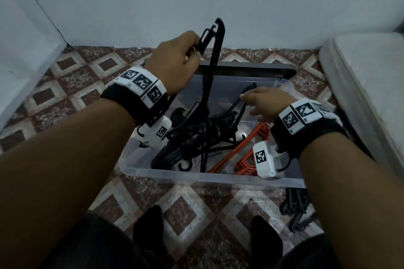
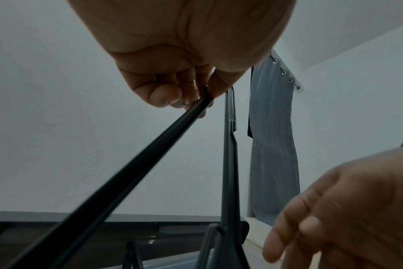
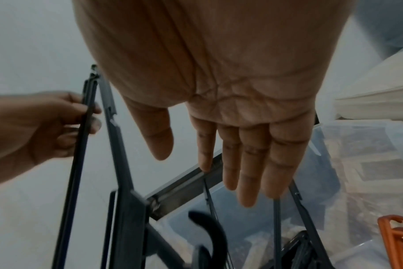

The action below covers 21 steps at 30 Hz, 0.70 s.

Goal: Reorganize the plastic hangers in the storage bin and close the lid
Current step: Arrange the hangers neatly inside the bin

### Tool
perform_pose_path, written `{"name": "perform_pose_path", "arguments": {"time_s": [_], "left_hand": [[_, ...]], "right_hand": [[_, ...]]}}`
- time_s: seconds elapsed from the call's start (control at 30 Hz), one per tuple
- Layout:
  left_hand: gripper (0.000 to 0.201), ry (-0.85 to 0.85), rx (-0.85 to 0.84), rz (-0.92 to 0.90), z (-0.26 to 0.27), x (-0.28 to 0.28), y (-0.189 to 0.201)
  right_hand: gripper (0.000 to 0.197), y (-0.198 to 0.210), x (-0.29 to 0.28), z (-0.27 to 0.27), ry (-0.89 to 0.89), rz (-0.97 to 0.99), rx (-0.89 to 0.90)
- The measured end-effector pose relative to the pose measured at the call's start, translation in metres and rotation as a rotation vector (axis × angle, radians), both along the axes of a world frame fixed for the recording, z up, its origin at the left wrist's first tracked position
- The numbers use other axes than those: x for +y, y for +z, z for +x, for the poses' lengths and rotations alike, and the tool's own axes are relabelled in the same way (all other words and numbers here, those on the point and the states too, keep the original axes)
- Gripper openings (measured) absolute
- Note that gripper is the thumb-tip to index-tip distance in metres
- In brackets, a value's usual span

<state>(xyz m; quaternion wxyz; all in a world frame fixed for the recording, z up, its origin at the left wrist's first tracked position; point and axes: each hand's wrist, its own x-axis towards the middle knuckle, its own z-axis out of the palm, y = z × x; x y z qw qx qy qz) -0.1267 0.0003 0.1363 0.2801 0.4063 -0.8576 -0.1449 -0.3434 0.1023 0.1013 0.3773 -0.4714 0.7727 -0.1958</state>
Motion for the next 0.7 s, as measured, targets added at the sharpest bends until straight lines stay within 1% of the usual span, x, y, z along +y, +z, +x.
{"name": "perform_pose_path", "arguments": {"time_s": [0.03,0.1,0.17,0.23,0.3,0.43,0.57,0.7], "left_hand": [[0.014,0.002,0.013,-0.003,-0.001,-0.001,0.003],[0.015,0.004,0.036,-0.020,-0.002,-0.003,0.006],[0.015,0.015,0.064,-0.031,-0.002,-0.004,0.007],[0.016,0.024,0.096,-0.027,-0.001,-0.005,0.008],[0.017,0.025,0.110,-0.028,0.001,-0.006,0.009],[0.015,0.053,0.148,-0.039,0.004,-0.006,0.009],[0.014,0.075,0.204,-0.034,0.004,-0.006,0.011],[0.012,0.076,0.232,-0.008,0.005,-0.008,0.011]], "right_hand": [[0.030,-0.001,0.002,0.004,0.042,0.020,-0.017],[0.020,-0.005,0.003,0.011,0.072,0.051,-0.078],[0.020,-0.015,0.000,0.018,0.101,0.056,-0.045],[0.016,-0.024,0.001,0.026,0.106,0.088,-0.062],[0.018,-0.031,0.001,0.031,0.089,0.118,-0.109],[0.030,-0.042,-0.001,0.041,0.078,0.147,-0.111],[0.020,-0.051,-0.006,0.049,0.024,0.106,-0.104],[0.032,-0.054,-0.010,0.057,-0.116,0.078,-0.266]]}}
